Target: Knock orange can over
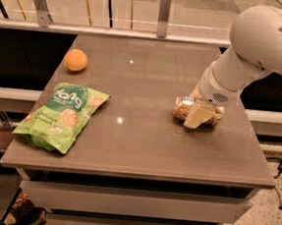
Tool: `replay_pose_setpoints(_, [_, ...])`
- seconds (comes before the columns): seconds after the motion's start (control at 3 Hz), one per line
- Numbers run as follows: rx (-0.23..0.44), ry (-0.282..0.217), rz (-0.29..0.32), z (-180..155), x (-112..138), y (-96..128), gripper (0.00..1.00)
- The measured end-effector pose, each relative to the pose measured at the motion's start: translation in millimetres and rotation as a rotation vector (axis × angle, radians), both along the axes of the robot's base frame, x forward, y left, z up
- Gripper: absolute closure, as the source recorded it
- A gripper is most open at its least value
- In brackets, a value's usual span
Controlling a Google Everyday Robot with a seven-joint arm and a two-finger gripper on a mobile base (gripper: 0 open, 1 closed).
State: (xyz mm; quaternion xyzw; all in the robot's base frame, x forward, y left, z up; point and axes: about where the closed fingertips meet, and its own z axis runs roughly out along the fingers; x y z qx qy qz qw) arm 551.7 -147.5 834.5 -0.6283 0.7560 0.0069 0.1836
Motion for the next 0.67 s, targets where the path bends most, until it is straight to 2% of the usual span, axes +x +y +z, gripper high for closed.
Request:
replay_pose_setpoints(0.33, [-0.001, -0.001, 0.001, 0.4, -0.6, 0.4, 0.0])
replay_pose_setpoints(0.67, [-0.001, -0.001, 0.001, 0.4, -0.6, 0.4, 0.0])
